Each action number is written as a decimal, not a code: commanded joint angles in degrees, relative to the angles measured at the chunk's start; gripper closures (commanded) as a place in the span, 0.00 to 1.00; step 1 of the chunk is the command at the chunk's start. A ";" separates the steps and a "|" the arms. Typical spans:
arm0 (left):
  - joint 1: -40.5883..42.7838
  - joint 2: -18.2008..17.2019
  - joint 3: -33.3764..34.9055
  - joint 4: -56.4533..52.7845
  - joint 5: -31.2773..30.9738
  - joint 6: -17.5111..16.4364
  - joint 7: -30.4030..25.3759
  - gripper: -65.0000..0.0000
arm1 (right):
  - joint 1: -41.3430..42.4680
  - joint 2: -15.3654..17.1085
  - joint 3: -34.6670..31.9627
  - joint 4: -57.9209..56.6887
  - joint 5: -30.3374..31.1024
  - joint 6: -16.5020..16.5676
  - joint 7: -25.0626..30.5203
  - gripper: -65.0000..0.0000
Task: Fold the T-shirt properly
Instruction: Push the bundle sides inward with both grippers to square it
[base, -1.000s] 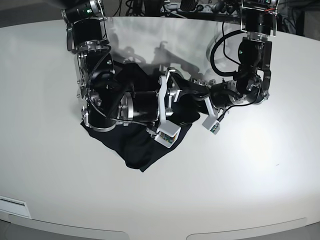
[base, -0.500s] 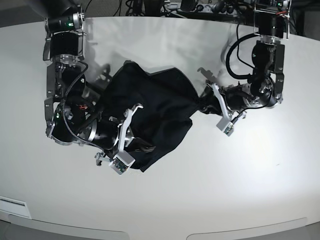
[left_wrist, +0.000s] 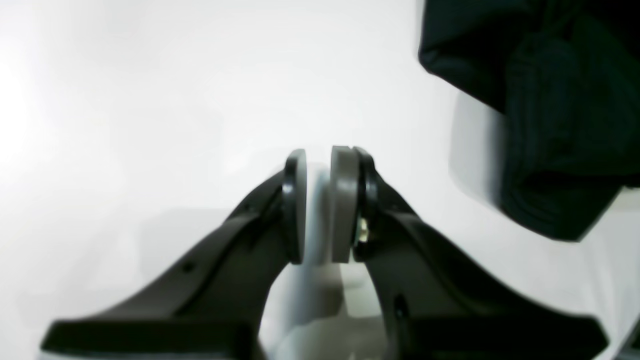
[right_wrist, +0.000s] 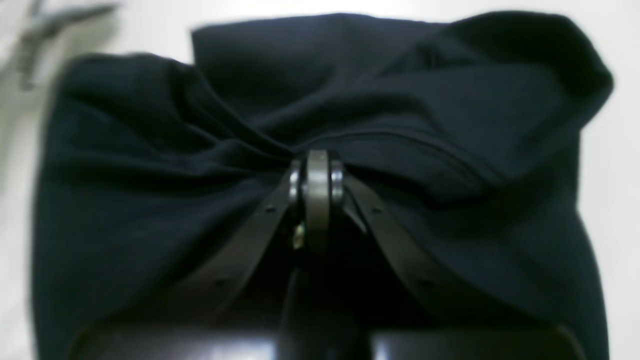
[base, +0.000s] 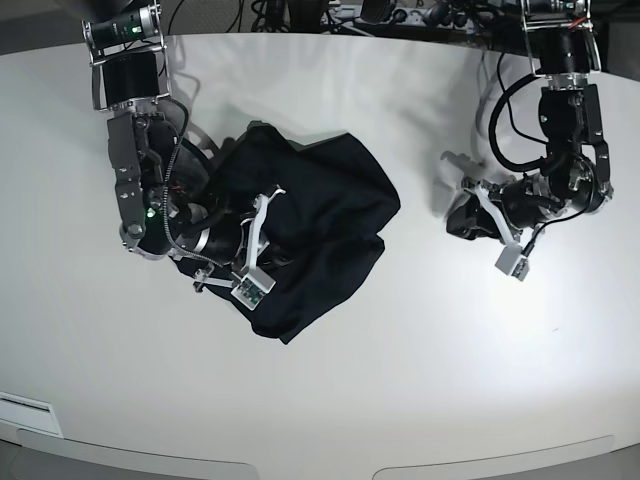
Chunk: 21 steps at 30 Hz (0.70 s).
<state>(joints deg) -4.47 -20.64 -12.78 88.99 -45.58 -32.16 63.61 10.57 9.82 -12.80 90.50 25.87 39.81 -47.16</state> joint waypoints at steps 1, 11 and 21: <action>-0.96 -0.61 -0.39 0.79 -2.14 -0.26 -0.44 0.84 | 1.90 0.17 -0.81 -0.17 -1.07 0.19 3.32 1.00; -0.94 -0.61 -0.39 0.79 -6.43 -0.59 -0.09 0.84 | 12.96 -0.68 -9.51 -4.17 -12.87 -5.35 15.54 1.00; -0.96 -0.48 -0.37 0.81 -39.08 -7.84 15.54 1.00 | 23.76 -0.31 -6.56 -4.15 -12.59 -14.10 6.82 1.00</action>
<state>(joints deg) -4.49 -20.51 -12.78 88.92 -84.12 -39.48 79.79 32.58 9.15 -19.77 85.32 12.93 25.96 -41.54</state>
